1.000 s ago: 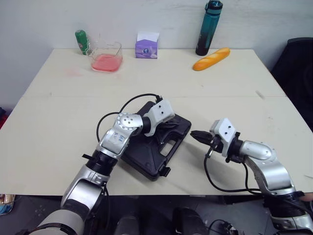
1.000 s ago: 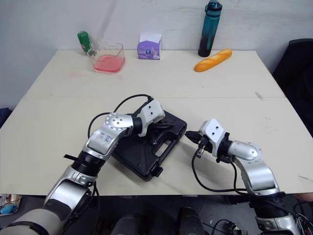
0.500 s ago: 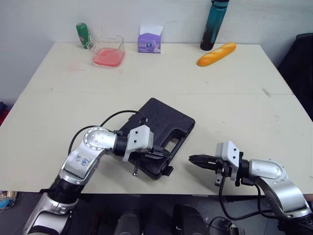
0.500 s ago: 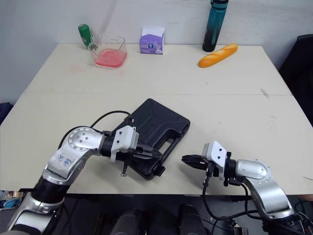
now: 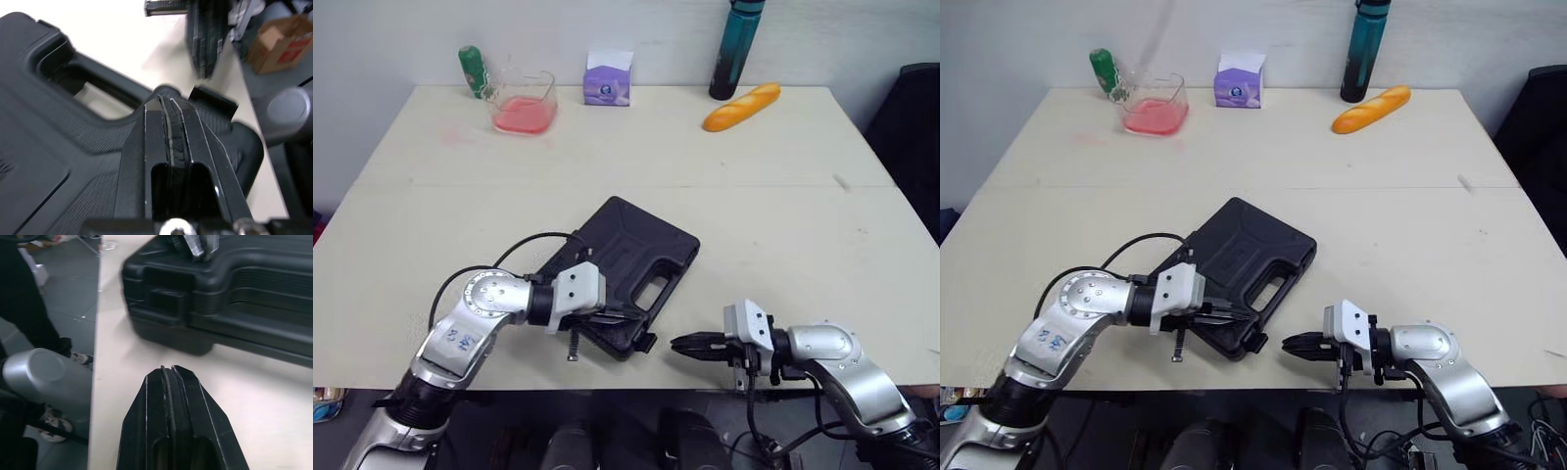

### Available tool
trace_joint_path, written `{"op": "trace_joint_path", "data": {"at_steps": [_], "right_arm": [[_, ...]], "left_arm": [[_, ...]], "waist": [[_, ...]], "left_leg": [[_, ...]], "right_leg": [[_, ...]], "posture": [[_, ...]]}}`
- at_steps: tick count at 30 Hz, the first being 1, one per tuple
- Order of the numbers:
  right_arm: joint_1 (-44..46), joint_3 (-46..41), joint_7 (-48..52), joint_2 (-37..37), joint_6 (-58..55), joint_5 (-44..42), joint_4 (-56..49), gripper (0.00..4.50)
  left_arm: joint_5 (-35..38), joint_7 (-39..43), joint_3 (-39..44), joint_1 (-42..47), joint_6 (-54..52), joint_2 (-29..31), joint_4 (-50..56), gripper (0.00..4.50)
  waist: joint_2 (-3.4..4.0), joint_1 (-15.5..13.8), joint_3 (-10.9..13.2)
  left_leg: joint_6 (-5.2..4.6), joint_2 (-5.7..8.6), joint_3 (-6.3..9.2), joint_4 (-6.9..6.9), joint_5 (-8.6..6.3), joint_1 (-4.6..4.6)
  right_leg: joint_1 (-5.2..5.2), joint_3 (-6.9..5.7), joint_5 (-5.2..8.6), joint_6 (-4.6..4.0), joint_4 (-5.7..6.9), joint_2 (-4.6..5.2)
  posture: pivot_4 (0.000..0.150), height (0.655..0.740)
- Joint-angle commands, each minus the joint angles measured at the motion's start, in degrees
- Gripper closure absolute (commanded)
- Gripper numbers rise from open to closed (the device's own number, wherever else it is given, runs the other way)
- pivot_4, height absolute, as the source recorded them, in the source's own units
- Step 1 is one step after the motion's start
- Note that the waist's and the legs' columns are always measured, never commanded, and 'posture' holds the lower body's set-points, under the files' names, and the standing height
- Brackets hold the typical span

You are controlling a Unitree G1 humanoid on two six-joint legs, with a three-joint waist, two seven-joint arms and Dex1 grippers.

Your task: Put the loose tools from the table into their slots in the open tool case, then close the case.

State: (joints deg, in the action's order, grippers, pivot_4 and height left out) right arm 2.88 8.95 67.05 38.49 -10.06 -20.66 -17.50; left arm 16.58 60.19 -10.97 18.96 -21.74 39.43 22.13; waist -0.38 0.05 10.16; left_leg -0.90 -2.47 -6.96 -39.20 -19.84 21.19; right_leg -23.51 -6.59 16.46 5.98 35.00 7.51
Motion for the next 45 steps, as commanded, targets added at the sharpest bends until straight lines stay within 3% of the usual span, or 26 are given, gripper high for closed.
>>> {"op": "trace_joint_path", "data": {"at_steps": [1, 5, 14, 30, 45], "right_arm": [[-0.60, 0.53, 0.44, -0.40, 2.41, 0.34, 0.37, 4.43], [-0.31, 2.29, 0.34, -2.11, 4.92, 1.67, 2.64, 4.43], [1.06, 4.95, -0.47, -5.49, 8.01, 3.30, 6.02, 4.43], [5.02, 6.10, -0.68, -9.64, 9.96, 3.25, 8.61, 4.43], [14.42, 5.50, -3.85, -11.79, -5.68, -0.71, -1.53, 4.43]], "left_arm": [[0.12, 1.43, -0.09, -2.41, 0.39, 1.82, 1.11, 4.50], [1.03, 0.00, -0.36, -3.66, -2.47, 1.05, 0.05, 4.50], [-6.09, -0.24, -5.87, -6.48, 1.11, 4.37, -2.77, 4.50], [-5.13, -2.45, -6.02, -8.51, 1.41, 3.52, -3.84, 4.50], [-6.05, -2.40, -6.42, -8.80, 2.36, 4.17, -4.62, 4.50]], "waist": [[0.01, -0.03, -0.01], [0.02, -0.04, -0.02], [0.10, -0.03, -0.15], [0.39, 0.03, -0.52], [0.44, 1.42, -0.54]], "left_leg": [[0.00, 0.00, 0.00, 0.00, 0.00, -0.01], [0.00, 0.02, -0.01, -0.01, 0.00, -0.05], [0.00, 0.03, -0.02, -0.01, 0.00, -0.11], [0.13, -0.19, -0.05, 0.10, -0.31, -1.00], [0.31, -0.48, 0.00, 0.14, -0.34, -1.03]], "right_leg": [[0.00, 0.00, 0.00, 0.00, 0.00, 0.01], [0.05, 0.01, 0.00, 0.00, 0.01, 0.02], [0.07, 0.03, 0.00, 0.00, 0.03, 0.02], [0.91, 0.13, 0.11, -0.18, -0.07, 0.03], [0.76, 0.18, 0.31, -0.54, 0.26, 0.01]], "posture": [[0.150, 0.7400], [0.150, 0.7400], [0.150, 0.7400], [0.150, 0.7400], [0.150, 0.7400]]}}
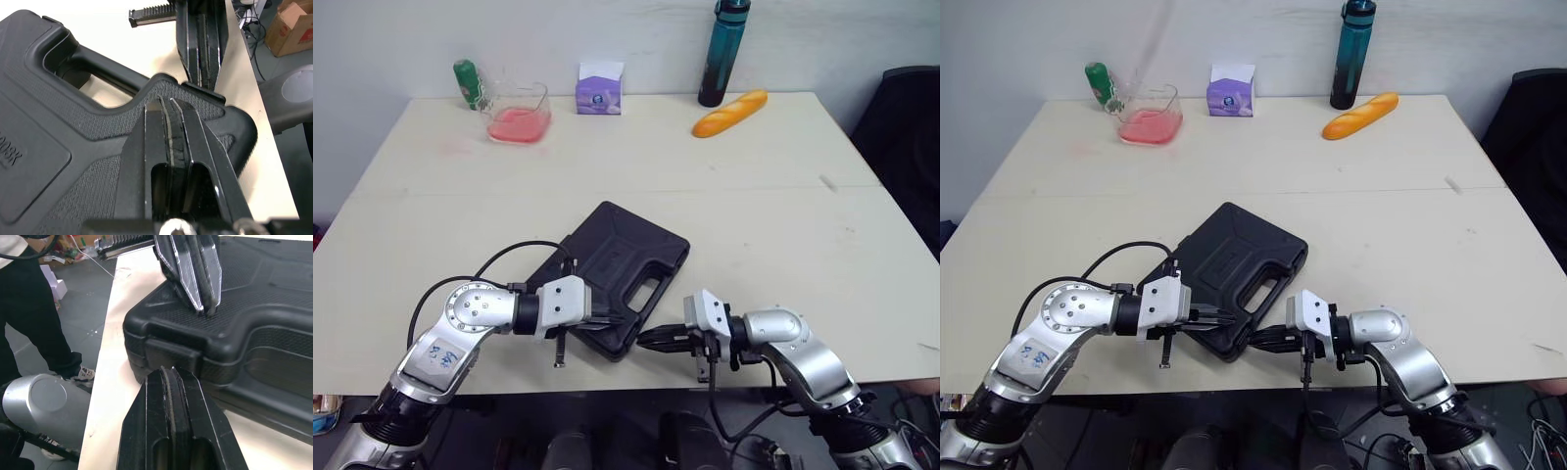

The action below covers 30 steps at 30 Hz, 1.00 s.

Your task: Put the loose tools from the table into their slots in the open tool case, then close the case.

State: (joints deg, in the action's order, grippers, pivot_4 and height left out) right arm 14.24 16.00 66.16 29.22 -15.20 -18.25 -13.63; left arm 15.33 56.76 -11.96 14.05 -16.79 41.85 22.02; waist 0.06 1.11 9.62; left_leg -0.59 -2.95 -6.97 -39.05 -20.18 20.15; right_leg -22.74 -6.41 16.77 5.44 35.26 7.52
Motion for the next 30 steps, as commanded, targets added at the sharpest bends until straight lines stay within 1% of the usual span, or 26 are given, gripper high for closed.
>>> {"op": "trace_joint_path", "data": {"at_steps": [1, 4, 7, 14, 16, 19, 21, 25, 27, 30], "right_arm": [[3.26, -1.58, -3.18, -2.59, -1.52, -3.40, -6.07, 4.43], [3.15, -1.00, -3.30, -1.92, -3.76, -3.82, -7.28, 4.43], [2.81, -0.62, -3.15, -0.88, -4.66, -3.90, -7.93, 4.43], [1.16, -8.68, -0.82, 7.80, -8.38, -9.84, -12.53, 4.43], [0.32, -9.59, -0.44, 9.60, -9.48, -10.89, -13.07, 4.43], [-2.26, -8.28, 1.63, 12.44, -8.90, -9.99, -13.19, 4.43], [-3.27, -6.58, 1.98, 12.84, -7.37, -8.34, -12.70, 4.43], [-4.77, -2.70, 0.44, 10.73, -4.96, -4.92, -10.54, 4.43], [-4.93, -1.57, -0.25, 9.17, -4.51, -4.41, -9.47, 4.43], [-4.68, 0.50, 0.54, 7.99, -2.37, -2.82, -7.53, 4.43]], "left_arm": [[-4.77, 1.03, -5.41, -4.00, -2.64, 1.84, -4.41, 4.50], [-4.83, 0.87, -5.30, -4.40, -2.65, 2.00, -4.27, 4.50], [-4.72, 0.69, -5.11, -4.66, -2.54, 2.16, -4.21, 4.50], [0.03, -0.31, 3.26, -6.84, 1.07, 1.54, -3.53, 4.50], [0.87, 0.48, 4.42, -7.36, 1.19, 1.99, -3.32, 4.50], [1.01, 1.19, 4.38, -7.60, 1.56, 2.09, -3.50, 4.50], [0.38, 1.43, 3.75, -7.41, 2.05, 1.99, -3.76, 4.50], [0.19, 2.11, 1.86, -6.54, 1.06, 1.65, -3.22, 4.50], [-0.43, 2.70, 1.06, -6.75, 1.25, 2.44, -3.08, 4.50], [-0.92, 2.69, 0.59, -6.92, 1.69, 2.72, -3.25, 4.50]], "waist": [[0.00, 0.60, 0.00], [0.10, 0.44, -0.07], [0.05, 0.19, -0.12], [0.09, 0.53, -0.10], [0.07, 0.44, -0.09], [0.08, 0.29, -0.07], [0.06, 0.31, -0.04], [0.06, 0.27, -0.04], [0.06, 0.26, -0.03], [0.07, 0.29, -0.03]], "left_leg": [[0.00, -0.01, 0.02, 0.02, 0.00, 0.00], [0.21, -0.04, 0.04, 0.07, 0.05, -0.09], [0.24, -0.01, 0.17, 0.08, 0.05, -0.05], [0.03, -0.02, 0.10, 0.08, -0.09, -0.04], [0.08, -0.12, 0.17, 0.12, -0.09, -0.03], [0.14, -0.18, 0.23, 0.17, -0.07, -0.03], [0.14, -0.16, 0.23, 0.17, -0.07, -0.01], [0.13, -0.14, 0.21, 0.17, -0.08, -0.01], [0.14, -0.13, 0.21, 0.17, -0.08, 0.01], [0.14, -0.09, 0.20, 0.17, -0.08, 0.02]], "right_leg": [[-0.02, 0.01, 0.03, -0.05, 0.06, 0.00], [-0.04, 0.01, 0.12, -0.20, 0.22, -0.06], [-0.02, -0.02, 0.15, -0.25, 0.19, -0.06], [-0.03, 0.07, 0.15, -0.24, 0.13, 0.01], [-0.06, 0.06, 0.21, -0.34, 0.14, -0.07], [-0.08, 0.00, 0.26, -0.44, 0.17, -0.11], [-0.08, -0.01, 0.26, -0.44, 0.16, -0.11], [-0.07, 0.00, 0.26, -0.43, 0.16, -0.10], [-0.09, -0.02, 0.26, -0.43, 0.15, -0.10], [-0.09, -0.06, 0.26, -0.43, 0.14, -0.08]], "posture": [[0.150, 0.7400], [0.150, 0.7400], [0.150, 0.7400], [0.150, 0.7400], [0.150, 0.7400], [0.150, 0.7400], [0.150, 0.7400], [0.150, 0.7400], [0.150, 0.7400], [0.150, 0.7400]]}}
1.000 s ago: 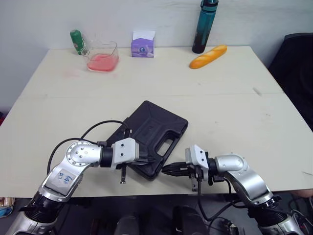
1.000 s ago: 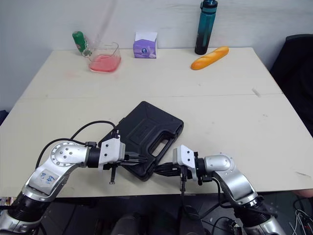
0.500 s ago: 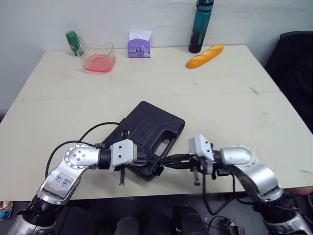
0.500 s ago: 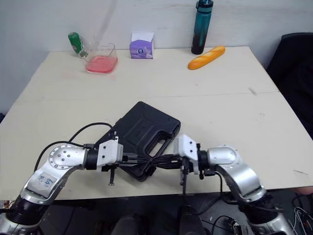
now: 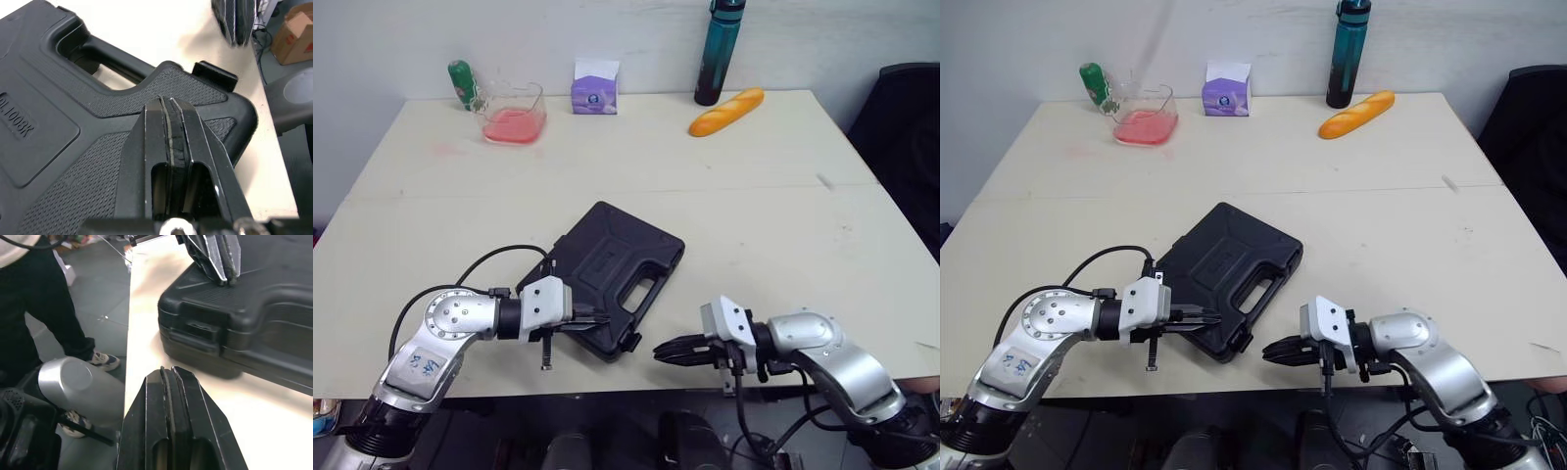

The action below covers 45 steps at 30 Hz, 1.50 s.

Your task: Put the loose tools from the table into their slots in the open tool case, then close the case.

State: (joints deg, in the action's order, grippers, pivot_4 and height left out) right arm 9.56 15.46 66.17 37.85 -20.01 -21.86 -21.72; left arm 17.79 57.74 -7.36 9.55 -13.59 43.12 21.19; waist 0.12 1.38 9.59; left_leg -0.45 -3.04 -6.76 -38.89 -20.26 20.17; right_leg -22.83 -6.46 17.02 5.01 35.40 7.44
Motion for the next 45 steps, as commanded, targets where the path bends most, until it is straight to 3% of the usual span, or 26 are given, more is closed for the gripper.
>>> {"op": "trace_joint_path", "data": {"at_steps": [1, 6, 29, 41, 45], "right_arm": [[0.18, 1.73, 0.58, -1.51, 3.31, 1.28, 1.71, 4.43], [2.30, 3.73, -0.27, -6.14, 7.43, 3.36, 6.04, 4.43], [8.23, 4.79, -1.00, -10.88, 6.37, 4.39, 7.94, 4.43], [8.82, 2.72, 1.32, -8.50, 4.10, 1.94, 6.44, 4.43], [7.65, -0.54, 5.10, -3.56, 2.92, -1.30, 4.24, 4.43]], "left_arm": [[-3.68, 1.42, -4.23, -2.37, -1.58, 1.41, -2.51, 4.50], [-4.25, 1.03, -4.88, -2.52, -1.92, 1.69, -2.22, 4.50], [-5.61, 0.78, -5.86, -2.31, -1.73, 1.75, -4.01, 4.50], [-4.66, 1.01, -4.04, -2.41, -0.47, 1.73, -4.16, 4.50], [1.31, 1.82, 1.07, -3.06, 0.71, 0.87, -2.06, 4.50]], "waist": [[0.00, 0.04, 0.00], [0.02, 0.06, 0.01], [0.04, 0.25, 0.02], [0.06, 0.22, 0.03], [0.04, 0.17, 0.04]], "left_leg": [[0.00, 0.01, -0.01, 0.00, 0.00, 0.00], [0.01, 0.01, -0.02, 0.00, 0.00, -0.02], [0.04, -0.09, 0.00, 0.02, -0.02, -0.02], [0.20, -0.20, -0.02, 0.17, 0.06, -0.02], [0.20, -0.19, -0.08, 0.22, 0.06, 0.06]], "right_leg": [[0.00, -0.01, 0.00, 0.00, 0.00, 0.01], [0.01, -0.05, 0.00, 0.01, -0.02, 0.01], [-0.01, 0.01, 0.00, 0.00, 0.01, -0.02], [-0.21, 0.08, 0.08, -0.14, 0.17, -0.13], [-0.35, 0.08, 0.08, -0.14, 0.16, -0.13]], "posture": [[0.150, 0.7400], [0.150, 0.7400], [0.150, 0.7400], [0.150, 0.7400], [0.150, 0.7400]]}}
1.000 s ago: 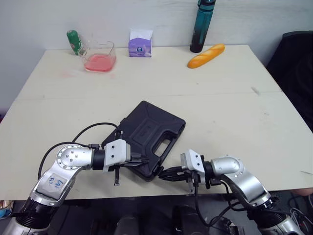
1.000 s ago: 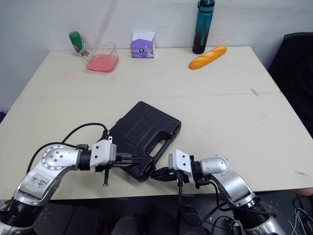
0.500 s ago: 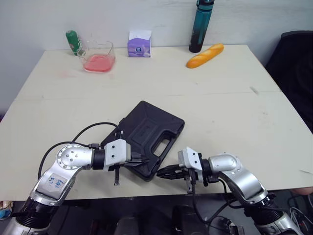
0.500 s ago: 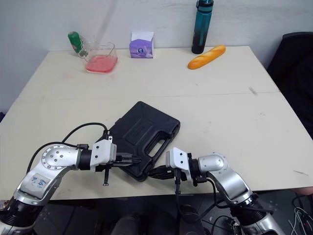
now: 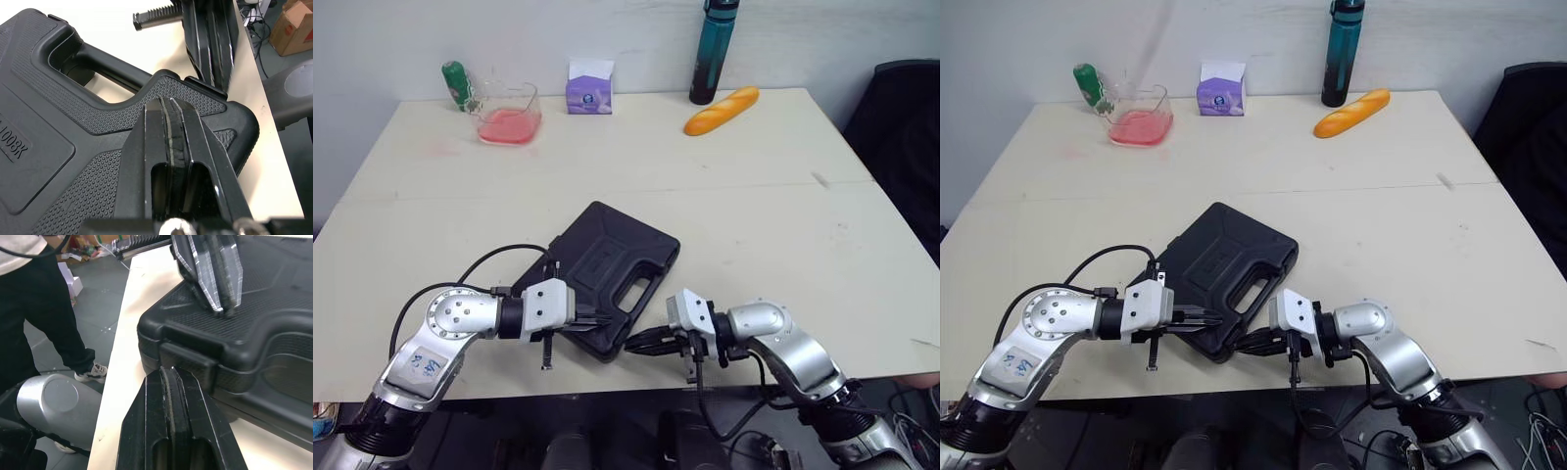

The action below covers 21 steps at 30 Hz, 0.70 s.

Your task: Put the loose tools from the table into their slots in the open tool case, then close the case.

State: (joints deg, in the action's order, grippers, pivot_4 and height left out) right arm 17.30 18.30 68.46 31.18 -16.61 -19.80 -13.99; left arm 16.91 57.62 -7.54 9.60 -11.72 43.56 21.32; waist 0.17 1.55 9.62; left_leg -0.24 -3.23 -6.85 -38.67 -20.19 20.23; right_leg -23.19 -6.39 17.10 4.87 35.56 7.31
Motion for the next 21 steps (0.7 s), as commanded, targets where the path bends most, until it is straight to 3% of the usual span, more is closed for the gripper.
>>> {"op": "trace_joint_path", "data": {"at_steps": [1, 3, 8, 10, 12, 15, 19, 20, 21], "right_arm": [[-0.57, -5.09, 4.61, 5.69, -0.87, -4.50, -4.38, 4.43], [-1.32, -8.09, 7.74, 10.49, -2.40, -7.41, -6.17, 4.43], [-2.00, -15.31, 10.36, 18.35, -4.63, -11.90, -6.95, 4.43], [-0.62, -18.92, 9.40, 20.09, -6.24, -12.79, -4.09, 4.50], [0.16, -22.26, 9.26, 21.89, -6.01, -12.64, -1.11, 3.83], [0.13, -23.85, 11.47, 25.36, -1.14, -8.74, 3.26, 2.39], [5.92, -23.43, 10.61, 27.08, 8.35, -1.13, 18.25, 0.56], [7.75, -22.83, 10.80, 27.47, 11.23, 0.98, 21.85, 0.10], [9.15, -22.80, 11.37, 27.55, 12.64, 1.49, 24.37, 0.04]], "left_arm": [[6.12, 2.91, 4.19, -3.83, -1.92, 0.70, -0.31, 4.50], [12.47, 3.35, 9.43, -4.84, -4.70, 1.44, 2.73, 4.50], [17.48, 3.17, 20.89, -8.01, -8.65, 6.09, 5.63, 4.50], [18.49, 3.22, 27.01, -12.18, -11.11, 8.00, 5.85, 3.86], [18.31, 4.58, 33.87, -19.17, -13.37, 9.69, 6.43, 3.13], [17.53, 4.19, 42.14, -27.46, -14.69, 8.54, 6.40, 1.67], [12.54, 4.39, 51.22, -37.10, -7.02, 2.97, -0.63, 0.02], [11.56, 4.20, 52.38, -38.24, -5.90, 2.52, -2.20, 0.00], [10.95, 3.59, 53.52, -38.54, -4.70, 2.06, -3.23, 0.00]], "waist": [[0.02, 0.02, 0.08], [-0.11, -0.01, 0.30], [-0.65, -0.07, 1.01], [-0.63, 0.13, 1.05], [-0.64, 0.32, 1.27], [-0.67, 0.01, 1.50], [-0.66, 0.04, 1.57], [-0.66, 0.06, 1.57], [-0.67, 0.07, 1.58]], "left_leg": [[0.00, 0.00, -0.01, 0.01, 0.00, 0.02], [-0.02, 0.02, -0.14, 0.06, 0.00, 0.15], [0.10, -0.02, 0.02, -0.01, 0.08, 0.48], [0.12, 0.01, -0.05, 0.00, 0.08, 0.45], [0.12, 0.02, -0.19, 0.01, 0.07, 0.44], [0.12, 0.08, -0.28, 0.00, 0.07, 0.45], [0.10, 0.12, -0.26, -0.06, 0.03, 0.59], [0.07, 0.16, -0.27, -0.12, 0.02, 0.67], [0.06, 0.17, -0.26, -0.17, 0.01, 0.77]], "right_leg": [[-0.01, -0.01, 0.00, 0.00, -0.01, 0.00], [-0.24, -0.01, 0.00, 0.01, 0.00, 0.02], [-0.46, -0.12, 0.00, 0.00, -0.03, -0.04], [-0.45, -0.20, 0.00, 0.01, -0.05, -0.02], [-0.46, -0.26, -0.02, 0.04, -0.08, -0.01], [-0.52, -0.26, -0.03, 0.05, -0.13, 0.00], [-0.55, -0.34, -0.03, 0.06, -0.27, 0.03], [-0.62, -0.33, -0.03, 0.06, -0.27, 0.04], [-0.68, -0.34, -0.04, 0.07, -0.26, 0.04]], "posture": [[0.150, 0.7400], [0.150, 0.7400], [0.150, 0.7400], [0.150, 0.7400], [0.150, 0.7400], [0.150, 0.7400], [0.150, 0.7400], [0.150, 0.7400], [0.150, 0.7400]]}}
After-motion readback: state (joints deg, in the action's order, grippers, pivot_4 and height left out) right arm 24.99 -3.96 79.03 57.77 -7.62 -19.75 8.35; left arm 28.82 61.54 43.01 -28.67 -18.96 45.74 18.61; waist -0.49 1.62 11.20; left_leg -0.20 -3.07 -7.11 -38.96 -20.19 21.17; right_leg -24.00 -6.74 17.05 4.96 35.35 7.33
